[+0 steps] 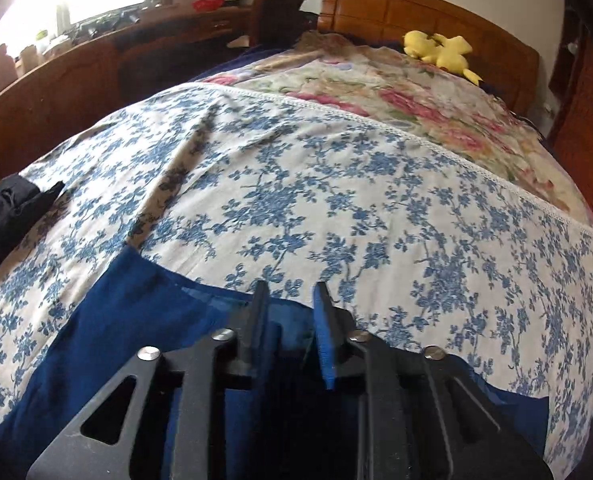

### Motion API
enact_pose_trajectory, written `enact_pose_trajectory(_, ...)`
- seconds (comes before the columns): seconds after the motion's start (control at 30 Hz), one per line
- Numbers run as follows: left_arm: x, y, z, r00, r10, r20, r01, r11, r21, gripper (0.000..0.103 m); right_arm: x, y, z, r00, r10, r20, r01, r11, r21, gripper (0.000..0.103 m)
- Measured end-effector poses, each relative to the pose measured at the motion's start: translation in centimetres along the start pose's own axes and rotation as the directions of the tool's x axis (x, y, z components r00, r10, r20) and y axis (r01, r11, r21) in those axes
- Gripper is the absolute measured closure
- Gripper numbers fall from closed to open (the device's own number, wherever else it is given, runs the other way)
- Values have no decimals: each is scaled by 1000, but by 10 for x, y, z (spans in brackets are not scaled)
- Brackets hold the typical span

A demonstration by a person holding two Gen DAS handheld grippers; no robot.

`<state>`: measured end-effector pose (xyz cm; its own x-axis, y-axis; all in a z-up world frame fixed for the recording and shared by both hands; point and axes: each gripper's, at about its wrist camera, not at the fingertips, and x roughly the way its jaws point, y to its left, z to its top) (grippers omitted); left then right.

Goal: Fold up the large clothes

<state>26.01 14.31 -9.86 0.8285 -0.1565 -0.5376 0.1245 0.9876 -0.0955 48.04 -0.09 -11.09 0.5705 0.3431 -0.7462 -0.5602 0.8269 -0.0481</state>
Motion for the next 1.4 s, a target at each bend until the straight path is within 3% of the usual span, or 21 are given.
enact_pose_trajectory(0.23, 0, -23, 2, 997, -72, 4, 72, 997, 17, 60, -38, -82, -23, 994, -112, -12, 113, 992, 53, 62)
enact_pose_trajectory(0.4, 4, -46, 3, 993, -121, -1, 121, 992, 43, 60, -52, -163, -70, 966, -243, -94, 253, 959, 127, 62)
enact_pose_trajectory(0.63, 19, -65, -4, 990, -132, -47, 136, 988, 79, 60, -52, -229, -131, 934, -281, -219, 332, 910, 247, 62)
enact_pose_trajectory(0.87, 33, -75, -12, 989, -124, -83, 133, 985, 108, 60, -47, -248, -159, 949, -179, -258, 270, 886, 378, 64)
enact_pose_trajectory(0.97, 37, -75, -15, 988, -122, -97, 133, 985, 113, 60, -48, -244, -158, 964, -121, -237, 206, 903, 377, 98)
enact_pose_trajectory(1.07, 40, -75, -16, 987, -118, -107, 130, 985, 115, 60, -57, -234, -150, 945, -245, -217, 301, 911, 282, 103)
enact_pose_trajectory(1.2, 42, -74, -17, 987, -114, -112, 127, 985, 117, 60, -80, -245, -144, 865, -474, -162, 501, 815, 290, 103)
enact_pose_trajectory(1.23, 42, -74, -18, 987, -114, -113, 127, 985, 117, 60, -81, -256, -146, 857, -481, -183, 515, 796, 318, 103)
enact_pose_trajectory(1.3, 42, -74, -19, 987, -115, -115, 129, 985, 118, 60, -80, -270, -152, 873, -435, -221, 488, 796, 357, 103)
enact_pose_trajectory(1.4, 42, -73, -19, 987, -117, -114, 130, 985, 116, 60, -91, -269, -156, 889, -418, -189, 459, 816, 352, 103)
